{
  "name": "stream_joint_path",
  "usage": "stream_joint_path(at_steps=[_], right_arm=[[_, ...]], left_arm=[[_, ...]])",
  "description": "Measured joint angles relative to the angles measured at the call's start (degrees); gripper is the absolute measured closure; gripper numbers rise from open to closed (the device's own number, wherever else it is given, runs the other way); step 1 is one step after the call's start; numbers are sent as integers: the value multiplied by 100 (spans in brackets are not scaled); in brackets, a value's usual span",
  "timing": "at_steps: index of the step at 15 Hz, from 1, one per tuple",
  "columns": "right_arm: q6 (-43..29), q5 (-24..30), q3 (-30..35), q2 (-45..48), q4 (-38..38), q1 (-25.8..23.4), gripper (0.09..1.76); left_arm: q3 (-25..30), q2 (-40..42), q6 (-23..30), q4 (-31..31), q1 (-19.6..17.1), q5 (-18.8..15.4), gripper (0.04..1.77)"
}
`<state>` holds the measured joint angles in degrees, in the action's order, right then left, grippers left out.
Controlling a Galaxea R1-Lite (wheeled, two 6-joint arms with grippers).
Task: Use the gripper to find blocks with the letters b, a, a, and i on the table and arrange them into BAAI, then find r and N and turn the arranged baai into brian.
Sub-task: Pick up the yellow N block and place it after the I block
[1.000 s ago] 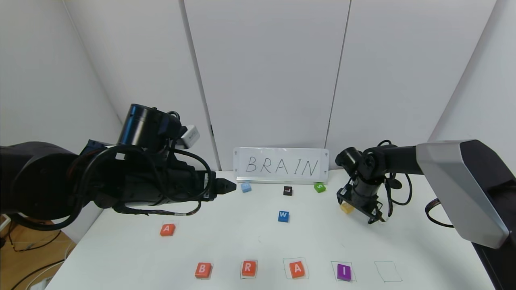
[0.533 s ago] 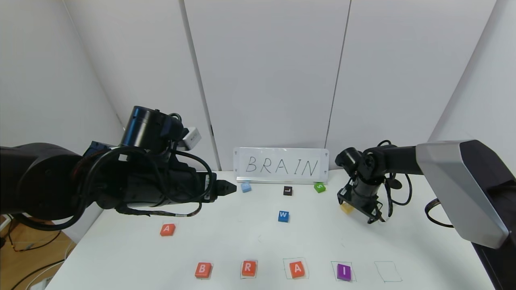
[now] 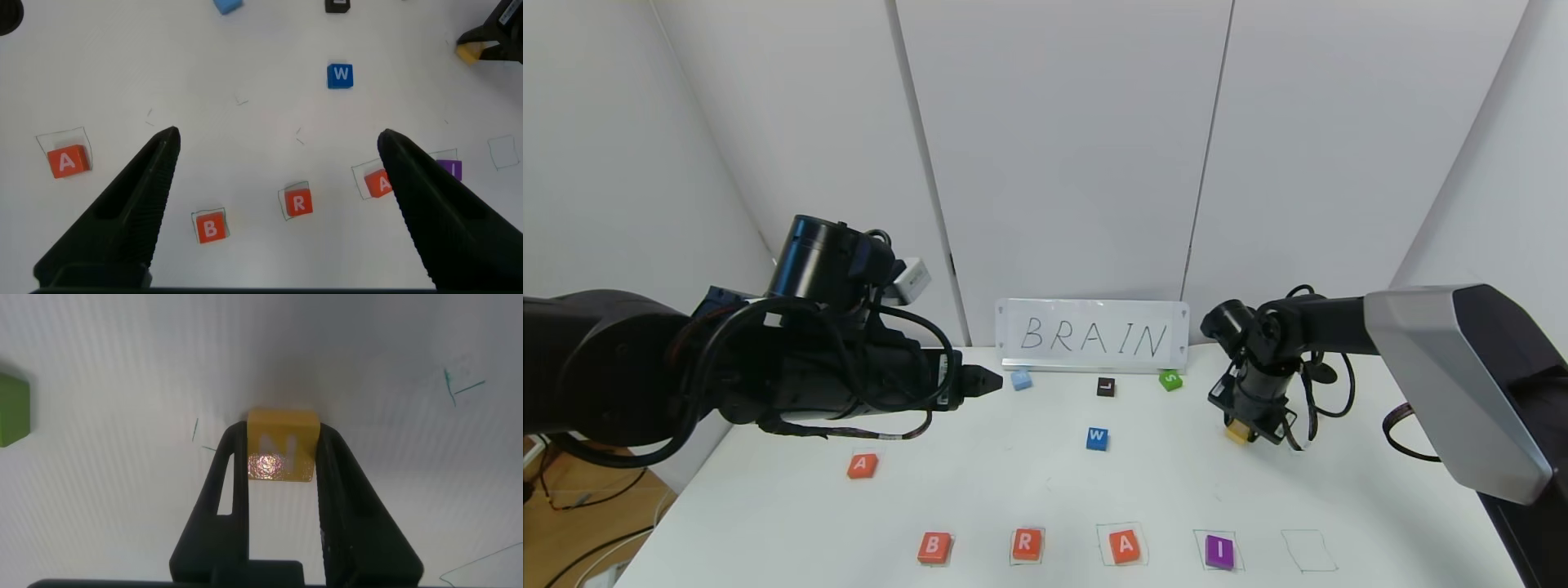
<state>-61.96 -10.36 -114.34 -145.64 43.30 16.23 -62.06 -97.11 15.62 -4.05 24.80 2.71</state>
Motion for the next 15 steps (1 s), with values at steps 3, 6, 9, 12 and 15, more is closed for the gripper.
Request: stream_joint_path(at_steps=[3, 6, 9, 12, 15], right_arm=[[0, -1, 0, 0, -4, 2, 131], [2, -9, 0, 2, -6, -2, 131], [50, 0, 0, 29, 22, -9, 131], [235, 2, 13, 182, 119, -11, 131], [510, 7, 83, 471, 490, -18, 131]], left_arm=[[0, 0, 1, 0, 0, 0, 9], [0, 0, 0, 0, 0, 0, 9], [0, 4, 0, 0, 0, 0, 9], [0, 4, 1, 0, 0, 0, 9], [-4, 0, 1, 0, 0, 0, 9]])
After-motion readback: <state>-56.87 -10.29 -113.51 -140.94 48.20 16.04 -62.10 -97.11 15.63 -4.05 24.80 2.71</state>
